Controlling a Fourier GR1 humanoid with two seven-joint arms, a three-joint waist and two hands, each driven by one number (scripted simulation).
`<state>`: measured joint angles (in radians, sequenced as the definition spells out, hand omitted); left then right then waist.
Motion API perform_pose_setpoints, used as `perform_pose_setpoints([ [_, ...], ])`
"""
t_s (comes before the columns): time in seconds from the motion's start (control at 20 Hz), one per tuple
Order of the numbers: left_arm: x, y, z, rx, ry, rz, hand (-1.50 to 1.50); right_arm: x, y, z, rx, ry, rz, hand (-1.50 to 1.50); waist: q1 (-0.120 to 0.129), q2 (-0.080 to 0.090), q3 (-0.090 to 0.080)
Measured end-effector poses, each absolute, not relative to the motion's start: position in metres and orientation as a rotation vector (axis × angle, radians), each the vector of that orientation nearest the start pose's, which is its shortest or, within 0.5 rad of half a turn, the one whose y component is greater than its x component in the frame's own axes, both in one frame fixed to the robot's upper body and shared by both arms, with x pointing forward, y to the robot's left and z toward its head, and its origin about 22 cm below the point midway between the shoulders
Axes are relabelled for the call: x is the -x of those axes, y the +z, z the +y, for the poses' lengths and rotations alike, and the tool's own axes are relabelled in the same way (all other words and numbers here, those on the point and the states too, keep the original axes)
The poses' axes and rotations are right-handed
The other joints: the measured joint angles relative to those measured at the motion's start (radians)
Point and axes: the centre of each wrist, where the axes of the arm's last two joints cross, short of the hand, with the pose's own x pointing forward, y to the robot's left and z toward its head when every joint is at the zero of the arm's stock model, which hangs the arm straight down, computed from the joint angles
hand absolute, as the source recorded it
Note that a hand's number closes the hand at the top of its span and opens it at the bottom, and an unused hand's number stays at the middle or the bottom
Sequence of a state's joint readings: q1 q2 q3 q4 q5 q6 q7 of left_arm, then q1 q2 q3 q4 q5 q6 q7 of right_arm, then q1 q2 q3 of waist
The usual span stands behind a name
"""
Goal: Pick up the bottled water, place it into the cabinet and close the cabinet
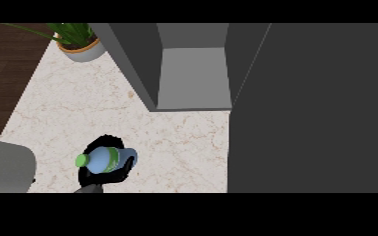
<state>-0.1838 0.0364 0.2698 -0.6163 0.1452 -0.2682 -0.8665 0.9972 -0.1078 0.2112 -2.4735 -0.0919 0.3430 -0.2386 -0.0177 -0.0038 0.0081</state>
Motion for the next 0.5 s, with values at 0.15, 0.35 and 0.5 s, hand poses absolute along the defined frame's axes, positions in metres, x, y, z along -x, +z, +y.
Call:
perform_pose_setpoints([
  [0.15, -0.225, -0.161, 0.248, 0.207, 0.315, -1.692, 1.50, -0.032, 0.102, -0.244, -0.182, 0.115, -1.786, -1.50, 0.002, 0.000, -0.004],
  [0.35, -0.241, -0.146, 0.224, 0.283, 0.309, -1.689, 1.50, -0.031, 0.102, -0.244, -0.180, 0.114, -1.780, -1.50, 0.005, -0.001, -0.007],
  [0.5, -0.253, -0.131, 0.204, 0.311, 0.293, -1.682, 1.50, -0.033, 0.102, -0.240, -0.196, 0.101, -1.781, -1.50, 0.005, -0.001, -0.007],
])
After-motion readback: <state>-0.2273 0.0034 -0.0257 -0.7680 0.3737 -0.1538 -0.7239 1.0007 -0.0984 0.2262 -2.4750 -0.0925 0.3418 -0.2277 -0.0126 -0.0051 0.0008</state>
